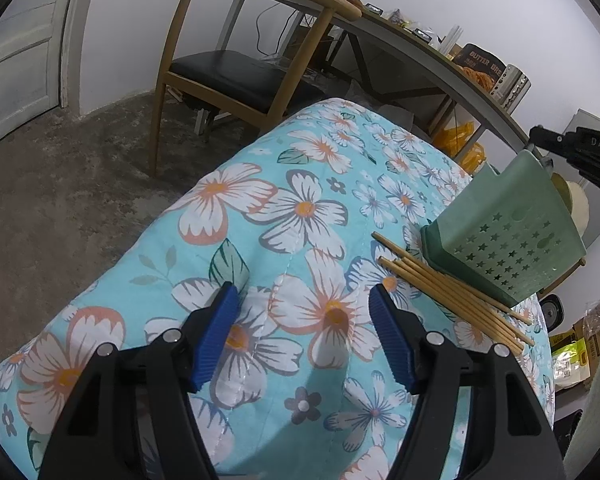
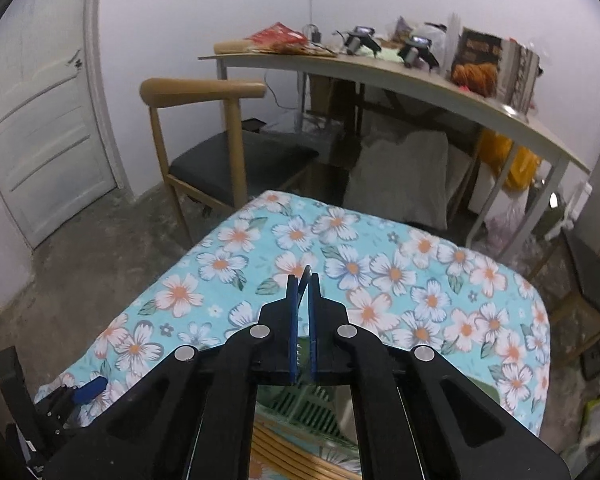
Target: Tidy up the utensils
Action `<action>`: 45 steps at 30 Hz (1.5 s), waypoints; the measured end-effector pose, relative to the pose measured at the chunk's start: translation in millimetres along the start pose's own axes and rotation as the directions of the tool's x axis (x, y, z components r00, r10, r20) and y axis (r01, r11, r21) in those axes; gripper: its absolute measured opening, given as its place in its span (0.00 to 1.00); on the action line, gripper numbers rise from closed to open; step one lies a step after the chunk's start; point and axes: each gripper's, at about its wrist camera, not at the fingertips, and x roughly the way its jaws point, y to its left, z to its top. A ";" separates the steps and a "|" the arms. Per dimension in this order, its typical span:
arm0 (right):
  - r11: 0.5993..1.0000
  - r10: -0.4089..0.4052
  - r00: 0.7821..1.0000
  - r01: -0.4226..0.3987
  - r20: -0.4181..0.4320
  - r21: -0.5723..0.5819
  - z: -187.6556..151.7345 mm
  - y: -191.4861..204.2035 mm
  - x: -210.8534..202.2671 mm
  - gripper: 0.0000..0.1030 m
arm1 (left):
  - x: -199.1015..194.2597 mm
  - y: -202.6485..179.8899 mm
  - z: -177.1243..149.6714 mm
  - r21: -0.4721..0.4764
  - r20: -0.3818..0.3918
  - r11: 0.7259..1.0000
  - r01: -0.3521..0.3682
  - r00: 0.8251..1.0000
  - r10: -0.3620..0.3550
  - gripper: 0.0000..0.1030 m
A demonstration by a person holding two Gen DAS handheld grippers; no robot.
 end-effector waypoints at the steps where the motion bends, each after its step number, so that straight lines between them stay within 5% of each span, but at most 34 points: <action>1: 1.000 -0.002 1.000 0.002 0.013 0.004 1.2 0.9 -0.8 0.02 | 0.2 -0.1 0.1 0.000 0.000 1.000 0.000 1.000 0.000 0.64; 7: 0.995 -0.015 0.988 -0.001 0.156 0.097 16.0 -7.7 -42.0 0.00 | 0.4 0.0 -0.1 0.000 -0.001 1.000 0.000 1.000 0.000 0.64; 11: 0.993 0.001 0.963 -0.034 0.270 0.116 32.2 -13.5 -96.0 0.00 | 0.8 -0.6 -0.3 0.002 0.000 1.000 -0.004 1.000 0.004 0.64; 16: 0.996 -0.058 0.925 0.027 0.375 0.089 39.7 -11.4 -145.6 0.00 | 0.8 -1.0 -0.5 0.008 0.000 1.000 -0.012 1.000 0.012 0.64; 22: 0.991 -0.127 0.934 0.108 0.334 0.074 33.8 -13.5 -133.0 0.00 | 0.9 -1.5 -0.5 0.006 0.000 1.000 -0.009 1.000 0.009 0.64; 31: 0.991 -0.116 0.950 0.131 0.289 -0.033 24.0 14.5 -112.9 0.00 | 0.8 -0.5 -0.9 0.004 0.000 1.000 -0.008 1.000 0.008 0.64; 39: 0.982 -0.072 0.993 0.086 0.090 -0.166 2.5 34.2 -60.4 0.03 | 0.8 -0.8 -0.6 0.004 -0.001 1.000 -0.008 1.000 0.008 0.64; 41: 0.983 -0.098 0.990 0.113 0.103 -0.146 -3.8 27.3 -62.3 0.11 | 0.9 -0.9 -0.5 0.004 0.000 1.000 -0.007 1.000 0.007 0.64; 43: 0.989 -0.102 0.985 0.116 0.136 -0.094 -5.8 15.0 -73.1 0.30 | 0.8 -0.7 -0.8 0.001 0.000 1.000 -0.003 1.000 0.003 0.64; 45: 0.994 -0.105 0.978 0.110 0.180 -0.013 -8.6 -2.0 -90.2 0.32 | 0.7 -1.2 -1.0 0.002 -0.001 1.000 -0.006 1.000 0.006 0.64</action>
